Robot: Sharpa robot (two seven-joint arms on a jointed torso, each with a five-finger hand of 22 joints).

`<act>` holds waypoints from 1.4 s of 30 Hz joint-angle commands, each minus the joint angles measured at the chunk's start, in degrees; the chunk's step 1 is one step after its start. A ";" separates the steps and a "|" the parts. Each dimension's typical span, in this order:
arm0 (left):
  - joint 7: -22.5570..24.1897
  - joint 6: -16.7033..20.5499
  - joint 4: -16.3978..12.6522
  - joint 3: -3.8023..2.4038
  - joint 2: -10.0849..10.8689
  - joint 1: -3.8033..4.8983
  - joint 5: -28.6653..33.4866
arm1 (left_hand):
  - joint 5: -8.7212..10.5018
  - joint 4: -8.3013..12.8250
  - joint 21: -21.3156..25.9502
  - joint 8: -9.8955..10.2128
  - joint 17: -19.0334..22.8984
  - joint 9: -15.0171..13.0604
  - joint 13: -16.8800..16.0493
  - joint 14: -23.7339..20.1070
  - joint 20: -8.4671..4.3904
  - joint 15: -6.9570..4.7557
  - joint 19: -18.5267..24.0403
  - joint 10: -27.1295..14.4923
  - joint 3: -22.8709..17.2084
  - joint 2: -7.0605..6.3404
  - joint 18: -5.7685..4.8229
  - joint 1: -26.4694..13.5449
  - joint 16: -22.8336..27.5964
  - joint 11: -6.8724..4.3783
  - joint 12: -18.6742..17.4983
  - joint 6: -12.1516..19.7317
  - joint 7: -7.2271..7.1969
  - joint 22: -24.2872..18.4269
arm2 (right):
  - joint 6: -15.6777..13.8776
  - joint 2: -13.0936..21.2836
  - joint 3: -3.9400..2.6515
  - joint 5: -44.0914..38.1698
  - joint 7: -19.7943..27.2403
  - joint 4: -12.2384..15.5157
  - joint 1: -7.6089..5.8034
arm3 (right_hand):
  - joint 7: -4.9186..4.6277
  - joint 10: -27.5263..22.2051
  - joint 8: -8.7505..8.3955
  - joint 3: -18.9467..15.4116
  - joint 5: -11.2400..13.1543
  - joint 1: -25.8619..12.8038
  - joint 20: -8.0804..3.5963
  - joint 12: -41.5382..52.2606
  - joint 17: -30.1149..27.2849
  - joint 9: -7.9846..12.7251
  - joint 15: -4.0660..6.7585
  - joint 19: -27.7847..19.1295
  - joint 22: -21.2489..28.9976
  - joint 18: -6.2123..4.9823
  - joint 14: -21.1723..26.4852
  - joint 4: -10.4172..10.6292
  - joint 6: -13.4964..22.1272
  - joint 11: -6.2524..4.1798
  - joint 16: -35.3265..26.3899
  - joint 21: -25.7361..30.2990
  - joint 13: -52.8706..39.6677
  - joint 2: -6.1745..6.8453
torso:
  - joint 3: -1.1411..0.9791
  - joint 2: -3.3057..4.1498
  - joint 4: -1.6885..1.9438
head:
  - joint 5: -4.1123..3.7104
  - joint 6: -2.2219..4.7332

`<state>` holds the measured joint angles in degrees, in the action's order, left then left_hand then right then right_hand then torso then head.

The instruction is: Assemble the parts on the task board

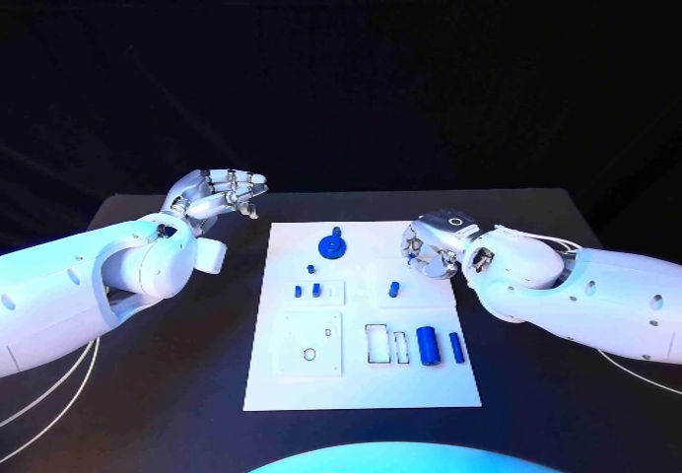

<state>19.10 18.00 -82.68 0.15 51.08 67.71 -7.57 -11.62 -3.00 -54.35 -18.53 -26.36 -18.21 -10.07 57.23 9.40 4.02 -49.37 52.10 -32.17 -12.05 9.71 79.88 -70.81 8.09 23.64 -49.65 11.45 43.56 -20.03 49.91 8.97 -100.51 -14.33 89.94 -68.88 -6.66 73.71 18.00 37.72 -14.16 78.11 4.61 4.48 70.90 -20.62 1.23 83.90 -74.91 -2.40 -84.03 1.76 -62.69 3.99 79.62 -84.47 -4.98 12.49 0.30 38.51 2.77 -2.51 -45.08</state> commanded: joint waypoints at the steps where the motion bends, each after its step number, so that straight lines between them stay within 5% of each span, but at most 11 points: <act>1: 0.49 0.41 0.04 -0.06 -0.11 0.05 -0.23 | 0.08 0.03 0.04 -0.01 0.09 0.09 0.11 -0.42 0.05 -0.07 -0.11 -0.55 0.38 0.24 0.80 -0.29 -0.04 0.03 0.23 0.47 0.05 -0.06 | -1.51 0.82 -0.11 1.32 0.61 1.60 -0.50 | 0.11 1.78 0.22 0.16 0.25 0.18 -0.45 0.24 -0.05 -0.04 0.50 3.10 -8.63 0.77 -2.92 -0.02 0.03 -1.32 0.37 -0.28 -0.09 -0.67 | -0.01 -0.05 -0.04 | -0.01 0.20; 15: 0.51 0.38 0.20 -0.05 -0.45 0.04 0.05 | 0.07 0.04 0.10 0.01 0.13 0.11 0.17 -0.54 0.11 0.03 -0.06 -0.98 0.44 0.20 0.79 -0.29 -0.08 0.14 0.27 0.74 0.14 -0.09 | -2.46 0.77 -0.24 4.35 2.08 9.85 -0.57 | 0.05 1.79 0.27 0.26 0.40 0.05 -0.46 0.12 -0.16 -0.20 0.51 3.01 -8.49 0.72 -2.88 -0.12 0.12 -1.29 0.36 -0.16 -0.07 -0.70 | 0.05 0.01 0.02 | 0.63 0.46; 21: 0.46 0.33 0.41 -0.05 -0.86 0.03 0.15 | 0.07 0.04 0.10 0.01 0.13 0.11 0.17 -0.54 0.11 0.03 -0.06 -0.98 0.44 0.20 0.79 -0.29 -0.08 0.14 0.27 0.74 0.14 -0.09 | -2.79 -1.29 -0.24 4.34 2.86 12.23 0.53 | 0.04 1.79 0.27 0.28 0.41 0.03 -0.45 0.10 -0.25 -0.22 0.51 2.96 -8.39 0.70 -2.86 -0.13 0.14 -1.29 0.32 -0.08 -0.07 -0.71 | 0.14 -0.13 0.00 | 1.93 0.12; 30: 0.35 0.17 0.55 -0.04 -1.78 0.03 0.19 | 0.08 0.04 0.11 0.00 0.14 0.11 0.18 -0.56 0.12 0.04 -0.06 -1.05 0.45 0.18 0.79 -0.30 -0.09 0.16 0.28 0.77 0.15 -0.09 | -2.63 -5.36 -0.14 3.87 3.83 12.27 3.29 | -0.02 1.74 0.26 0.40 0.41 0.04 -0.45 -0.01 -0.44 -0.32 0.50 2.84 -8.16 0.64 -2.81 -0.27 0.26 -1.25 0.24 0.11 -0.05 -0.76 | 0.38 -0.21 0.06 | 3.59 -0.26; 42: 0.10 0.18 0.74 -0.02 -2.82 0.05 0.20 | 0.08 0.04 0.12 -0.03 0.14 0.11 0.19 -0.58 0.13 0.06 -0.05 -1.14 0.48 0.17 0.78 -0.31 -0.11 0.18 0.30 0.80 0.16 -0.10 | -1.55 -9.65 0.25 3.21 4.41 8.95 6.50 | -0.07 1.71 0.26 0.50 0.40 0.03 -0.45 -0.09 -0.61 -0.40 0.48 2.72 -7.91 0.57 -2.77 -0.37 0.36 -1.21 0.18 0.32 -0.03 -0.82 | 0.25 -0.07 0.06 | 4.86 -0.94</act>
<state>19.03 18.38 -81.90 0.18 48.44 67.70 -7.50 -11.62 -2.84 -54.34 -18.53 -26.28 -18.15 -9.95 57.01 9.40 4.23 -49.36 51.50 -32.02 -12.05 9.71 79.88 -70.80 8.29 23.63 -49.25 11.45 43.54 -22.44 40.42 9.20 -96.47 -10.96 99.15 -62.55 -6.59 73.71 17.88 37.90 -13.45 78.06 4.62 4.36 70.36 -20.94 1.23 83.90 -74.93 -2.53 -84.03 1.56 -62.58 3.99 79.80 -84.43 -4.95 12.43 0.63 38.39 2.84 2.02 -45.83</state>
